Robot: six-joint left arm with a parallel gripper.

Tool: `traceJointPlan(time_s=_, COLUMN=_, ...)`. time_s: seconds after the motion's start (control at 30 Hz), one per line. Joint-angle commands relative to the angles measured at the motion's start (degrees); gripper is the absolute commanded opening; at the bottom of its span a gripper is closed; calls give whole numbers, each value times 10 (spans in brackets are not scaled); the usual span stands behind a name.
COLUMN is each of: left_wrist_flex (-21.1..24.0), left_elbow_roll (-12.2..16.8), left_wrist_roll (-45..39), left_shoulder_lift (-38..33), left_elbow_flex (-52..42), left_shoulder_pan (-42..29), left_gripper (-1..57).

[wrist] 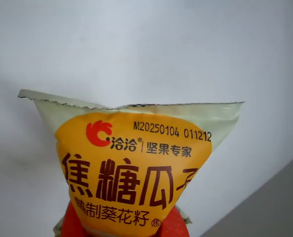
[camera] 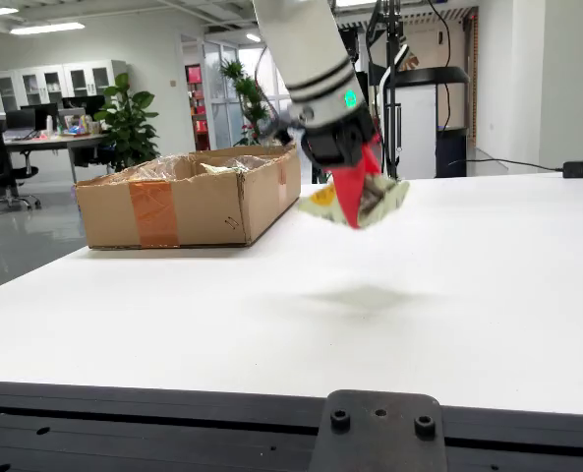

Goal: Grasp a snack and put it in the bin.

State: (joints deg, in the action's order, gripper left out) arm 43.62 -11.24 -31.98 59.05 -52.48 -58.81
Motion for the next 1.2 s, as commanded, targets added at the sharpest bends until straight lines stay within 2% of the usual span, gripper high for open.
traceJointPlan(time_s=0.03, left_wrist_flex=22, left_elbow_roll=-19, left_wrist_roll=1, left_shoulder_lift=-39, left_elbow_flex=-2, left_shoulder_pan=24, left_gripper=50)
traceJointPlan(time_s=0.27, left_wrist_flex=51, left_elbow_roll=-41, left_wrist_roll=10, left_shoulder_lift=-90, left_elbow_flex=-4, left_shoulder_pan=75, left_gripper=44)
traceJointPlan(time_s=0.63, left_wrist_flex=70, left_elbow_roll=-51, left_wrist_roll=25, left_shoulder_lift=-133, left_elbow_flex=-3, left_shoulder_pan=172, left_gripper=41)
traceJointPlan(time_s=1.2, left_wrist_flex=75, left_elbow_roll=-61, left_wrist_roll=34, left_shoulder_lift=-138, left_elbow_flex=41, left_shoulder_pan=287, left_gripper=46)
